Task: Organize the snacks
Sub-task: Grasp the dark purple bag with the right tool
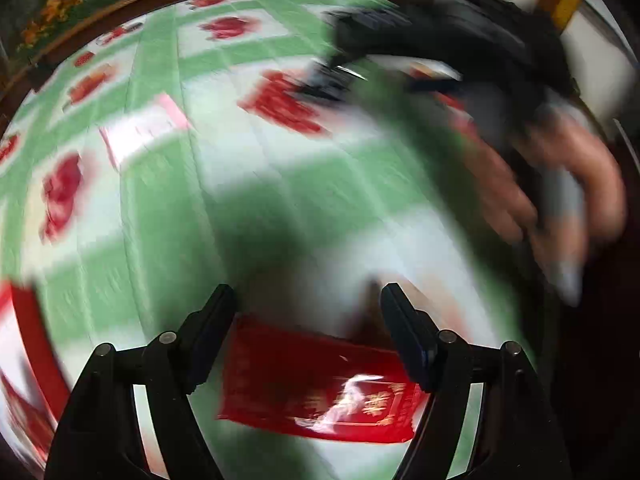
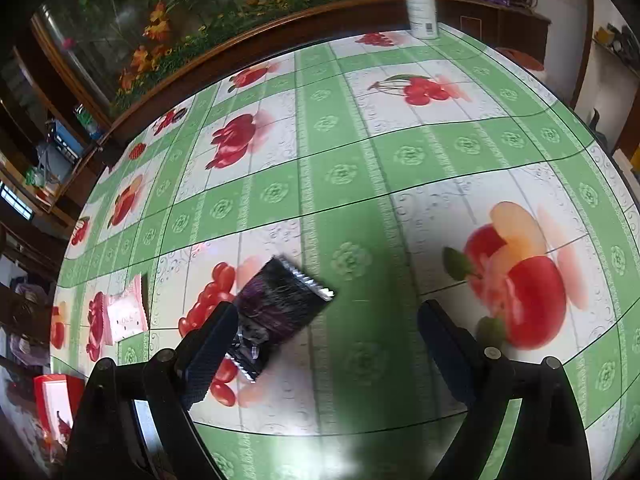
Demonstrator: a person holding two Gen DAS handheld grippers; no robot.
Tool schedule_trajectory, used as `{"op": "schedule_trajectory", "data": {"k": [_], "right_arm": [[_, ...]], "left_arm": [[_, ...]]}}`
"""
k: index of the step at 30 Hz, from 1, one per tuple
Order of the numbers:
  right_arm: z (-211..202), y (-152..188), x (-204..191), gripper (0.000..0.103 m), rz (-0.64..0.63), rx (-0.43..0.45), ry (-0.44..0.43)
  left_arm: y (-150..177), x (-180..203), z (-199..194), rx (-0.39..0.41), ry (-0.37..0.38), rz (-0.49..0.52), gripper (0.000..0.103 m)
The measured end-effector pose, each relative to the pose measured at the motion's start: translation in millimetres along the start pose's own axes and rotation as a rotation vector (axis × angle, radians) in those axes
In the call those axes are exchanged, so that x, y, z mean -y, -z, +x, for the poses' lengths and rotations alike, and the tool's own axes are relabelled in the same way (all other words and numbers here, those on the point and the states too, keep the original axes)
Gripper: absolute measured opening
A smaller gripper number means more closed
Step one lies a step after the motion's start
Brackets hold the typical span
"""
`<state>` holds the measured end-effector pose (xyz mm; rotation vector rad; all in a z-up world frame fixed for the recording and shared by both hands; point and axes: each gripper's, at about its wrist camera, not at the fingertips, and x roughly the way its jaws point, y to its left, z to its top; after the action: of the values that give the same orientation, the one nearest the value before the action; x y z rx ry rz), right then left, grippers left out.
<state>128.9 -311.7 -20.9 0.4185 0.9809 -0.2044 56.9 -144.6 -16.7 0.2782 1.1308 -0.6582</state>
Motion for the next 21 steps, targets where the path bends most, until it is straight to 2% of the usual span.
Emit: {"op": "schedule_trajectory", "data": {"k": [2, 4, 7, 9, 13, 16, 18, 21], "right_arm": [[-2, -1, 7, 0.093, 0.017, -0.009, -0.043], [-3, -2, 10, 0.093, 0.018, -0.035, -0.092], [-6, -2, 14, 0.093, 0.057, -0.054, -0.154], [-4, -1, 9, 0.093, 0.052, -0.054, -0.134], [-1, 3, -7, 0.093, 0.037, -0.053, -0.129], [3, 11, -29, 0.091, -0.042, -0.027, -0.024], [7, 18, -45, 0.084, -0.105, 0.022, 0.079], [12, 24, -60, 0.059, -0.194, 0.111, 0.177]], "left_arm": [[15, -2, -23, 0.083, 0.000, -0.038, 0.074], [29, -12, -45, 0.151, -0.049, -0.099, 0.074], [55, -19, -70, 0.183, -0.050, -0.126, 0.074], [76, -7, -85, 0.211, -0.079, -0.055, 0.074], [102, 15, -102, 0.294, -0.216, 0.121, 0.074], [111, 29, -108, 0.357, -0.274, 0.216, 0.074], [115, 31, -111, 0.363, -0.267, 0.225, 0.075], [116, 23, -105, 0.334, -0.222, 0.157, 0.075]]}}
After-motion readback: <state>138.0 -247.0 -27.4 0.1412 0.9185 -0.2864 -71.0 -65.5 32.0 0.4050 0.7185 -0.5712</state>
